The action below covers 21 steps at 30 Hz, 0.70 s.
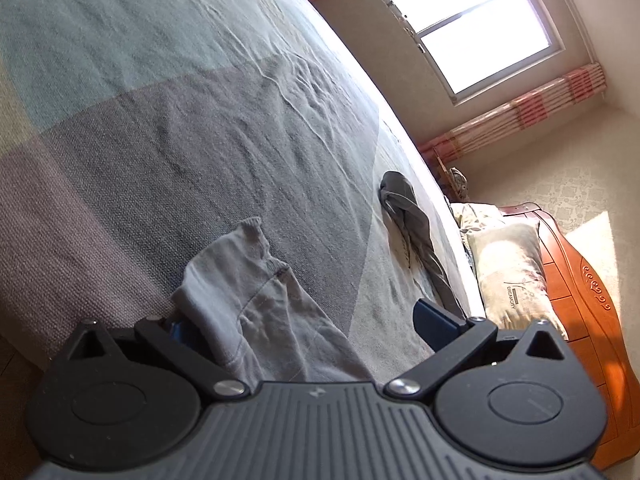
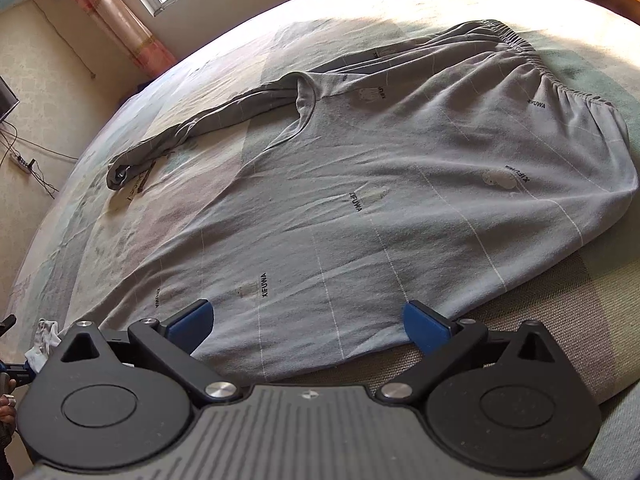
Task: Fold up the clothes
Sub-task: 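Move the left gripper to the sweatpants leg edge and grasp it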
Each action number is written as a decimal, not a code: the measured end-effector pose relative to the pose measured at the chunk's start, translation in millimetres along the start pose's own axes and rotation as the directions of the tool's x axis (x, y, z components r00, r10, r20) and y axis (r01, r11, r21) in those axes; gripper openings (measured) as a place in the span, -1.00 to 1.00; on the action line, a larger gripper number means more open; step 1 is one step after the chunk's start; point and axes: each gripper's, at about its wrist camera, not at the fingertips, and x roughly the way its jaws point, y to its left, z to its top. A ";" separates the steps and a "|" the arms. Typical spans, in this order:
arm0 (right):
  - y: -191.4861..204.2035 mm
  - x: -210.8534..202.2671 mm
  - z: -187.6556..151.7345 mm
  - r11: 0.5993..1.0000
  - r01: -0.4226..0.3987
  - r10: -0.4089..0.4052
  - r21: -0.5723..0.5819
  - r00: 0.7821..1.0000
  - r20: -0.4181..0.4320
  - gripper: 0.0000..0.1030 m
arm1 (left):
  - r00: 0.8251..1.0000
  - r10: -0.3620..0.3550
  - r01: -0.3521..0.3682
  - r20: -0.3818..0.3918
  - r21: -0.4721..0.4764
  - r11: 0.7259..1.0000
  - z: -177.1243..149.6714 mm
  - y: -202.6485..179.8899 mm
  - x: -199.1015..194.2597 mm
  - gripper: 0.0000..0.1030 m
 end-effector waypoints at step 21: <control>-14.3 -5.4 -5.6 0.995 -0.095 0.095 -0.001 0.995 0.036 1.00 | 0.940 0.307 -0.308 0.150 -0.016 0.951 -26.2 -6.4 -31.9 -0.82</control>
